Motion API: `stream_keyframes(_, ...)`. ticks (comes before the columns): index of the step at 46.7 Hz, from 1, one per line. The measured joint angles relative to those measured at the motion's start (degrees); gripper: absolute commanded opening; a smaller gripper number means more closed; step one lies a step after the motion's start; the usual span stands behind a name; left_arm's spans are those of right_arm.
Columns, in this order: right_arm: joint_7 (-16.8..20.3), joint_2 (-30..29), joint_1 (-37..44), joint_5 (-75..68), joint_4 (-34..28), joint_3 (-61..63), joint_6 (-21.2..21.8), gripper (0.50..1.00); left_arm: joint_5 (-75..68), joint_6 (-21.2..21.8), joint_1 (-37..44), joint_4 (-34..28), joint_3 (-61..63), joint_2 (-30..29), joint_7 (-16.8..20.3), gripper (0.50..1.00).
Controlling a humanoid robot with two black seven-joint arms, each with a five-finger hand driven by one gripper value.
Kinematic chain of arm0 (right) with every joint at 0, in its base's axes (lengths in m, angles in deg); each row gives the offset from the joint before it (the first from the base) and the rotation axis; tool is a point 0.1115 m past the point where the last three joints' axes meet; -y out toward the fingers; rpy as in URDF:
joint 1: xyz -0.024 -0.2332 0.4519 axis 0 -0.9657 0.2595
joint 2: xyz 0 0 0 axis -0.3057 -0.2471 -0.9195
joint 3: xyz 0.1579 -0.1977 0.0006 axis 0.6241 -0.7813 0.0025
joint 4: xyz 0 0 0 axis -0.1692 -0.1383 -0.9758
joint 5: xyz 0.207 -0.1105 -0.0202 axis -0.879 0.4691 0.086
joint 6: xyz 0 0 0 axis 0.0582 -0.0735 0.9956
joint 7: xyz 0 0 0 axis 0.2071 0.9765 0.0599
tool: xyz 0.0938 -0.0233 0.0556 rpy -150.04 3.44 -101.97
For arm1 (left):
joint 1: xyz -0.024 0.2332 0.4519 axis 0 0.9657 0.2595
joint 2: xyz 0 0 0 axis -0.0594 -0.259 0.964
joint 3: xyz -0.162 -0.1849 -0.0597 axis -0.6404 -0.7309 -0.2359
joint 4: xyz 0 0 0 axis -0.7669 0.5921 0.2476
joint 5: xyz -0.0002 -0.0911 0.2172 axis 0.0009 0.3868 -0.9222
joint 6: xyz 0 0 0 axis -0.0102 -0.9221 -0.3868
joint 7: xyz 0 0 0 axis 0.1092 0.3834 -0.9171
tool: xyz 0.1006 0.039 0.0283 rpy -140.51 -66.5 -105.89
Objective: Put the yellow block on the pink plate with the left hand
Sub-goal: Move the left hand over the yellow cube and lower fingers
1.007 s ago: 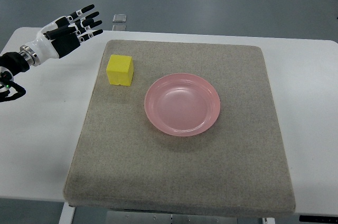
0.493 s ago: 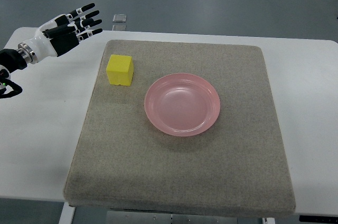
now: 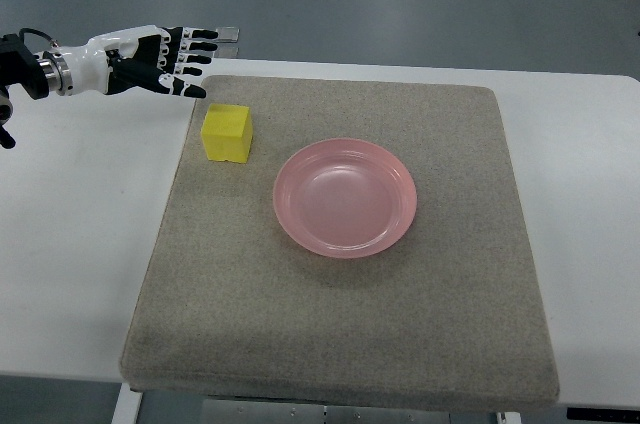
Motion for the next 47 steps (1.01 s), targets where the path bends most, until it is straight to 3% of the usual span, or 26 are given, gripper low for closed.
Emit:
stream_keyframes(19, 0.0, 0.0, 0.0, 0.0, 0.0, 0.0, 0.0, 0.924, -23.7, 0.4, -4.1, 3.3, 0.3, 0.6, 0.0, 0.990)
stream_keyframes(31, 0.0, 0.0, 0.0, 0.0, 0.0, 0.0, 0.0, 0.924, -37.6, 7.7, -4.6, 9.1, 0.4, 0.8, 0.0, 0.992)
stream_keyframes(47, 0.0, 0.0, 0.0, 0.0, 0.0, 0.0, 0.0, 0.924, -49.3, 10.9, -3.6, 11.9, 0.6, 3.9, 0.0, 0.994)
